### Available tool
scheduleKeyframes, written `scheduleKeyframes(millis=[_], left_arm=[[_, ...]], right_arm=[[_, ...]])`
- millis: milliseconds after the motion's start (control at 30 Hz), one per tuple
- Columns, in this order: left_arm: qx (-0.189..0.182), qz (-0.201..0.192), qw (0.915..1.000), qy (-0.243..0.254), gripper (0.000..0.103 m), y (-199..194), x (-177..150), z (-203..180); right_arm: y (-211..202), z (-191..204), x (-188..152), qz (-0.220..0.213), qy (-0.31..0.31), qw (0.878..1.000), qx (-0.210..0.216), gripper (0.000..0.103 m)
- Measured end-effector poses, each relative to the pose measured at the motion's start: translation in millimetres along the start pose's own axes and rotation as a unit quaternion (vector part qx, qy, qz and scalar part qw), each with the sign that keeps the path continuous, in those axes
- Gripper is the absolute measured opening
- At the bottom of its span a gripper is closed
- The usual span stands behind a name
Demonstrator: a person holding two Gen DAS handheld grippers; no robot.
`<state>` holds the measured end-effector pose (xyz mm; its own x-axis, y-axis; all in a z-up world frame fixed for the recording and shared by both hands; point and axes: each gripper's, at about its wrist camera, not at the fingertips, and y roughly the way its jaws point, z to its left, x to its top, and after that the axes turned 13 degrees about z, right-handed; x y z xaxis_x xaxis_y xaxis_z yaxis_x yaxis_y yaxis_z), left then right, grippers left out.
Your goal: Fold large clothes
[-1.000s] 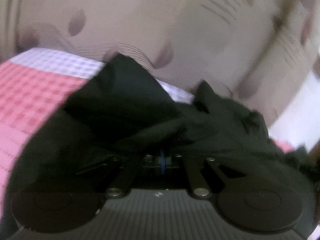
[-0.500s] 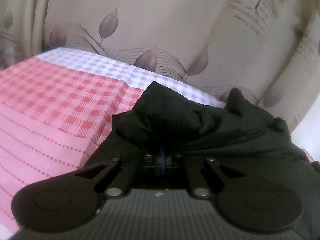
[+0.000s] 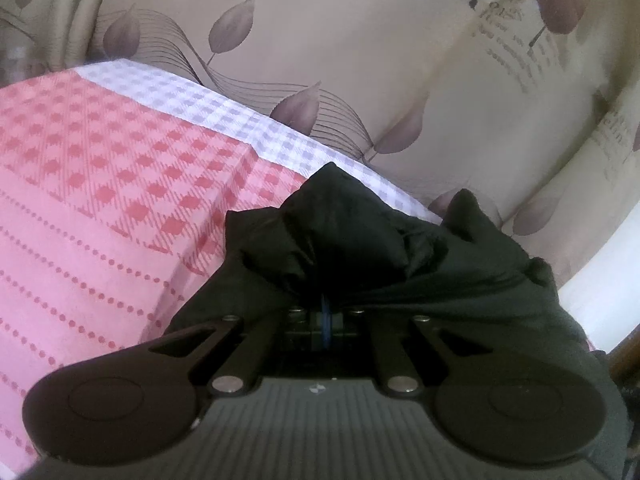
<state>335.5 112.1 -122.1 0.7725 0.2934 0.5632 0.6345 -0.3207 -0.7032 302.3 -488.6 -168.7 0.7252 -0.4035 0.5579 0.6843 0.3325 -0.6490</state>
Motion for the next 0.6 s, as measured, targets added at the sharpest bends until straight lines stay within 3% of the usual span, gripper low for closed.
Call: scheduleKeyframes(millis=[133, 167, 200, 267, 333, 367, 433, 467, 567, 600], left_arm=[[0.014, -0.011, 0.9998, 0.012, 0.011, -9.4, -2.1, -6.1], [0.013, -0.012, 0.9998, 0.009, 0.011, -13.8, -2.8, -6.2], [0.007, -0.012, 0.9999, 0.003, 0.015, -19.6, -3.4, -5.5], [-0.011, -0.018, 0.9998, -0.002, 0.031, -34.3, -5.0, -4.0], [-0.006, -0.031, 0.9995, 0.005, 0.062, -53.2, -6.4, -6.8], [0.005, -0.038, 0.9992, 0.01, 0.069, -63.4, -6.7, -8.8], [0.016, -0.049, 0.9986, 0.013, 0.094, -78.9, -5.5, -10.1], [0.022, -0.05, 0.9983, 0.017, 0.097, -84.9, -4.2, -9.9], [0.04, -0.026, 0.9983, 0.034, 0.103, -91.8, 5.5, -3.8], [0.038, -0.013, 0.9985, 0.038, 0.103, -90.6, 7.9, 0.0]], right_arm=[[-7.1, 0.0, -0.8, -0.004, 0.012, 1.0, 0.001, 0.0], [-19.1, 20.5, -2.8, -0.012, -0.02, 0.999, -0.044, 0.0], [-29.2, 32.0, -5.6, -0.024, -0.038, 0.997, -0.058, 0.004], [-55.4, 52.3, -17.0, -0.068, -0.082, 0.993, -0.052, 0.005], [-84.5, 71.6, -34.4, -0.098, -0.12, 0.987, -0.033, 0.006], [-95.2, 78.9, -43.3, -0.104, -0.133, 0.985, -0.027, 0.006], [-113.6, 91.5, -65.9, -0.103, -0.156, 0.982, -0.01, 0.01], [-120.3, 96.0, -78.0, -0.101, -0.164, 0.981, -0.002, 0.012], [-133.2, 104.1, -112.0, -0.106, -0.178, 0.978, 0.012, 0.039], [-136.4, 105.2, -122.5, -0.109, -0.179, 0.978, 0.013, 0.053]])
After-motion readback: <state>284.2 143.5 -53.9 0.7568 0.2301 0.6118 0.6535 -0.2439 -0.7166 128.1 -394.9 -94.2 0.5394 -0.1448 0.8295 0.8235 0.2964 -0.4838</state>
